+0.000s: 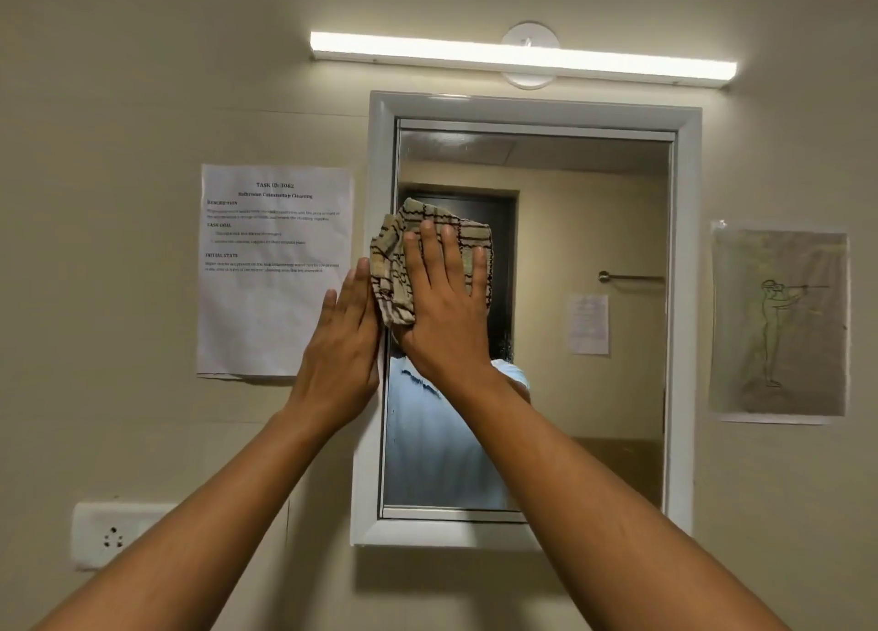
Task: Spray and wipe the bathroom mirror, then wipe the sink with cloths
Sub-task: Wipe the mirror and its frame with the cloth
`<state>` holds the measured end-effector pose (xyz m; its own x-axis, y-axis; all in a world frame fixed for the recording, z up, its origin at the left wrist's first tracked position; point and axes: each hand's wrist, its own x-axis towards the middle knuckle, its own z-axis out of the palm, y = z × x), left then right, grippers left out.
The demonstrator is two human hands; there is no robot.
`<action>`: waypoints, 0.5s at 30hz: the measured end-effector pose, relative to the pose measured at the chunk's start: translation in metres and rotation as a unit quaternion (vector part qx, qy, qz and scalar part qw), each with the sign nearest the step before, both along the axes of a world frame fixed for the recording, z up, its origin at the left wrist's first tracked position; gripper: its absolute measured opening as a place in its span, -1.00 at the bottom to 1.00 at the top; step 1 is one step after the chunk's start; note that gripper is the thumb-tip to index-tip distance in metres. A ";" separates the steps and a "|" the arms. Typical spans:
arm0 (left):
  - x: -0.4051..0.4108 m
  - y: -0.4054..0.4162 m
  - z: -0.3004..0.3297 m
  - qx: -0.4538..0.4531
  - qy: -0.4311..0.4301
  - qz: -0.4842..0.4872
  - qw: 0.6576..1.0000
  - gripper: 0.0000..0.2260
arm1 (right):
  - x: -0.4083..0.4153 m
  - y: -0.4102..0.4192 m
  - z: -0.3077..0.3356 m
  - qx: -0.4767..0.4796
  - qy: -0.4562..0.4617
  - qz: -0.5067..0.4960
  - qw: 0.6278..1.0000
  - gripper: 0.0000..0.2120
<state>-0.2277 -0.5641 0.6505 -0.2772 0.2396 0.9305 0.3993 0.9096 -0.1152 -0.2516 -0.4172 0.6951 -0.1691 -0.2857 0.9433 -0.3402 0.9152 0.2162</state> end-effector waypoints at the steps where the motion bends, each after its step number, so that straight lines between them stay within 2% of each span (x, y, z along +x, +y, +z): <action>1: 0.000 -0.001 -0.001 -0.001 -0.004 -0.009 1.000 -0.44 | 0.001 -0.002 -0.006 0.004 -0.002 0.008 1.000 -0.28; 8: -0.003 -0.011 -0.017 -0.013 -0.018 -0.011 1.000 -0.39 | 0.010 0.004 -0.056 0.037 -0.026 0.052 0.998 -0.36; 15: -0.002 -0.003 -0.024 -0.004 -0.013 0.050 0.999 -0.32 | 0.009 0.063 -0.077 0.144 -0.023 0.009 0.989 -0.34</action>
<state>-0.2293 -0.5668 0.6264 -0.3234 0.2160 0.9213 0.3091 0.9443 -0.1130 -0.2430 -0.3545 0.6178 -0.2028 -0.5452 0.8134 -0.3708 0.8116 0.4515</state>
